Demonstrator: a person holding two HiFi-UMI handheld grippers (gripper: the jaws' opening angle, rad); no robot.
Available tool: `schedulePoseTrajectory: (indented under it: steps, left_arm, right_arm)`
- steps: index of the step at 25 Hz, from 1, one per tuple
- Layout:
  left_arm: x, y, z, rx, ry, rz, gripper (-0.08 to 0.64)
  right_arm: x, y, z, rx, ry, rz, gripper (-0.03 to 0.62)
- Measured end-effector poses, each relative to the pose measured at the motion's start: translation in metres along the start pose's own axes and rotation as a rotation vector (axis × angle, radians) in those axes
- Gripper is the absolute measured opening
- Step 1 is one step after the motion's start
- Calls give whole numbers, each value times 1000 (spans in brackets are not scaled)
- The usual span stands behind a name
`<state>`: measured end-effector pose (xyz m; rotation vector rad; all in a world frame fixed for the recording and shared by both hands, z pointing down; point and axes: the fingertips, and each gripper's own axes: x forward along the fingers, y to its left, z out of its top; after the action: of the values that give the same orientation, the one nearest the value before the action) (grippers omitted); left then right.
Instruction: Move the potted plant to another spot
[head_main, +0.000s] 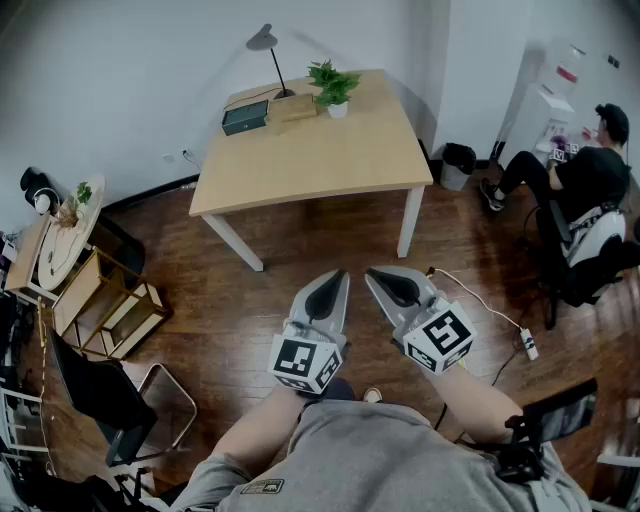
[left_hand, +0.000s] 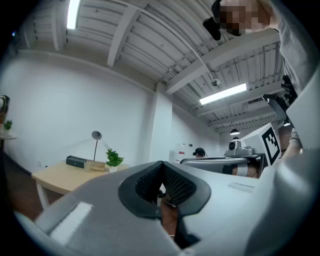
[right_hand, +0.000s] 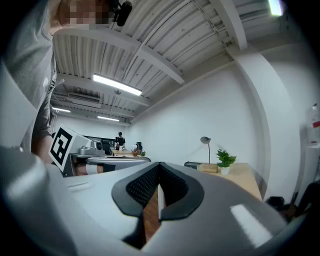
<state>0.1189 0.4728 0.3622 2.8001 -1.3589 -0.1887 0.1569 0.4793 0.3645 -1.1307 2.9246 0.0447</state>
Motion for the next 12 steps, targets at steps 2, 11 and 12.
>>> schedulePoseTrajectory:
  steps: [2, 11, 12]
  left_arm:
    - [6, 1, -1, 3, 7, 4, 8]
    - [55, 27, -6, -8, 8, 2, 8]
    - [62, 35, -8, -13, 7, 0, 8]
  right_arm:
    - [1, -5, -1, 3, 5, 3, 6]
    - [26, -54, -7, 11, 14, -23, 6]
    - [34, -59, -9, 8, 17, -25, 6]
